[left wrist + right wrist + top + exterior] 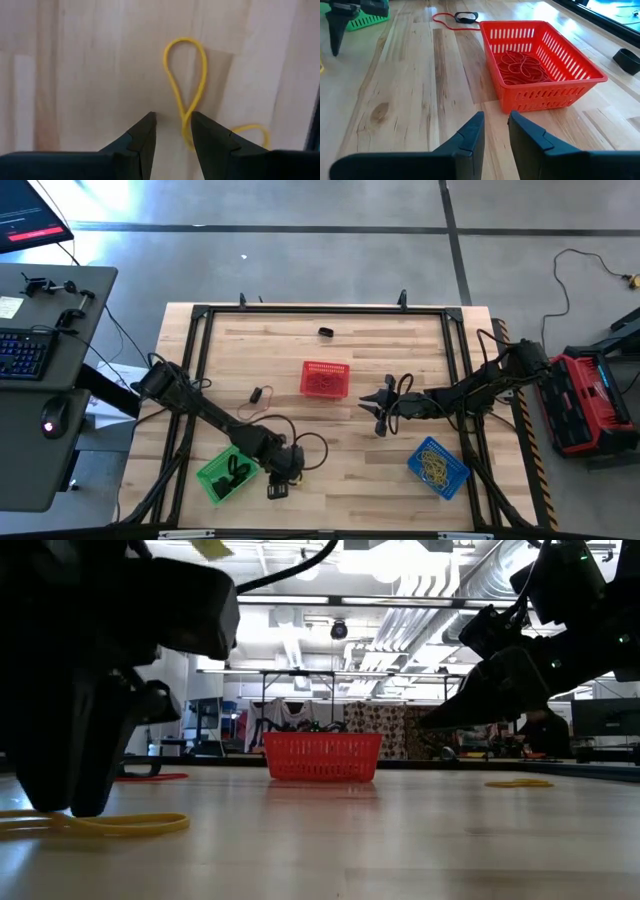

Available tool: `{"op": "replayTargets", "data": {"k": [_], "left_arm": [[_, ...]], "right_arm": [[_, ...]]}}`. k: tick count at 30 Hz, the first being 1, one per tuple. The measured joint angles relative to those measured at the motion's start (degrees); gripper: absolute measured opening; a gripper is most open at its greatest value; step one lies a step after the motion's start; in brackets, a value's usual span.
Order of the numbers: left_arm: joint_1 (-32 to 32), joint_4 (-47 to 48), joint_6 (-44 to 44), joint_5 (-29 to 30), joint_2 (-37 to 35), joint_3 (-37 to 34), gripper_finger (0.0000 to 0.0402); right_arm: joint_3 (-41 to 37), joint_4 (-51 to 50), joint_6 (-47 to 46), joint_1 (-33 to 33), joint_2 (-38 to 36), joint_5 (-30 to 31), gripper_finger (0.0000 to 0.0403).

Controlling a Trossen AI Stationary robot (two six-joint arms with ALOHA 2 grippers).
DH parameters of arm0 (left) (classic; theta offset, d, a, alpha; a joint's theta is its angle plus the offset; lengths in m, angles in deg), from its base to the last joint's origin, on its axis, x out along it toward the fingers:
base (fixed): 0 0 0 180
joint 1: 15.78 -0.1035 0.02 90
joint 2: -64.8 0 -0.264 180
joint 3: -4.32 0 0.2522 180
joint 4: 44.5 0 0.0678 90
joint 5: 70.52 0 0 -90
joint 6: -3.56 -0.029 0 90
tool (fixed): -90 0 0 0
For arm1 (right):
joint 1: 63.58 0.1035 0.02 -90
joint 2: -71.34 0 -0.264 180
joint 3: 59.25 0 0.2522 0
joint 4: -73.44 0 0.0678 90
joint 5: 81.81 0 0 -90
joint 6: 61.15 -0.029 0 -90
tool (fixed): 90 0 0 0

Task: Sort rubber bands into baskets
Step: Put the yellow rubber band into the blue bin

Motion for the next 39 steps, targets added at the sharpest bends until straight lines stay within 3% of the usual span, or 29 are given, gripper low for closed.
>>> {"op": "replayTargets", "data": {"k": [7,14,19,31,39], "left_arm": [[0.52,-2.2,-0.33,-0.99,1.17,-0.09,0.0107],[0.55,-1.78,-2.77,-0.02,1.35,-0.16,0.0019],[0.34,-0.59,-4.65,0.45,0.45,-0.28,0.0004],[-1.54,3.71,-8.45,15.18,-13.12,-0.38,0.0],[-3.72,-1.52,-14.03,31.72,-14.69,-0.4,0.0]], "right_arm": [[0.0,-0.02,0.0,0.0,0.0,0.1,0.0078],[0.0,0.0,0.02,0.0,0.0,0.17,0.0078],[0.0,0.0,0.02,0.0,0.0,0.24,0.0078],[0.02,4.27,1.14,0.0,0.0,-1.14,0.0078],[3.31,7.72,3.97,1.85,-0.04,-3.08,0.0092]]}}
